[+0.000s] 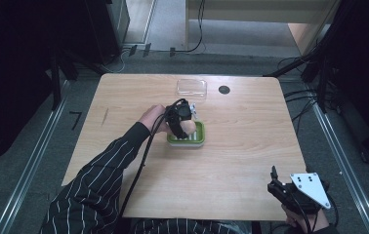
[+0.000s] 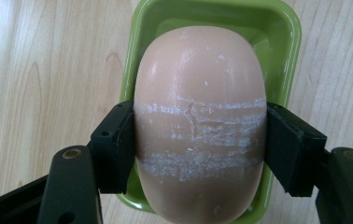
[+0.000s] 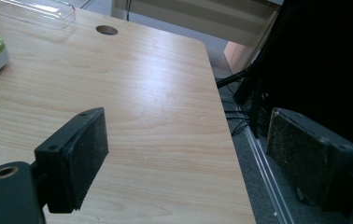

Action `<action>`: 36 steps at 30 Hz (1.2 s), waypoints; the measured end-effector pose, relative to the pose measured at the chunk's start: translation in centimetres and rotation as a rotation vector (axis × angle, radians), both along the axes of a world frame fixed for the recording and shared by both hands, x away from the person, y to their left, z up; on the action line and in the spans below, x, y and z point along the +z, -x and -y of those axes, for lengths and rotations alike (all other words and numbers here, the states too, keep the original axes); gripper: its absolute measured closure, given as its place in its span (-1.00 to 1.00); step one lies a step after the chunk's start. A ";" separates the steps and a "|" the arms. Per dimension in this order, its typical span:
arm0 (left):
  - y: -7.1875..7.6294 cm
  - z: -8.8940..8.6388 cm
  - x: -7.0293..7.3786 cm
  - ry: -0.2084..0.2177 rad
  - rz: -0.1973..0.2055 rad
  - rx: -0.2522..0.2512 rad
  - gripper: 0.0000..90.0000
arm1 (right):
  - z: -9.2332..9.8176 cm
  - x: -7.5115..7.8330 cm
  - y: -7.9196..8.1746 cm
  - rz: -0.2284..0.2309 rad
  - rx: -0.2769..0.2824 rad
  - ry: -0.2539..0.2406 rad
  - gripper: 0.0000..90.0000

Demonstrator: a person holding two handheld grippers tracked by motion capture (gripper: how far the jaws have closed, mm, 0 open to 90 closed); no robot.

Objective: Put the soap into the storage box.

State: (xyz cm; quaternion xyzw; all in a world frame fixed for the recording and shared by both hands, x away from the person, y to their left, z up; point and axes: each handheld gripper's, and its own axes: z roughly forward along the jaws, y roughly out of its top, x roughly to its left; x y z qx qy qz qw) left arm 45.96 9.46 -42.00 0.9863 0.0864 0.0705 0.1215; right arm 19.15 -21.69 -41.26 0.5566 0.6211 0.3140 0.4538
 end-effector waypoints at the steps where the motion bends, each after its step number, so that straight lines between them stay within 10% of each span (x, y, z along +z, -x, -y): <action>1: -0.1 0.0 -0.1 0.001 0.001 0.004 -0.25 | 0.0 0.0 0.0 0.000 0.000 0.001 -0.70; 36: -0.6 0.2 -2.0 0.013 -0.022 0.021 -0.27 | -0.1 0.0 -0.1 0.003 0.001 -0.005 -0.70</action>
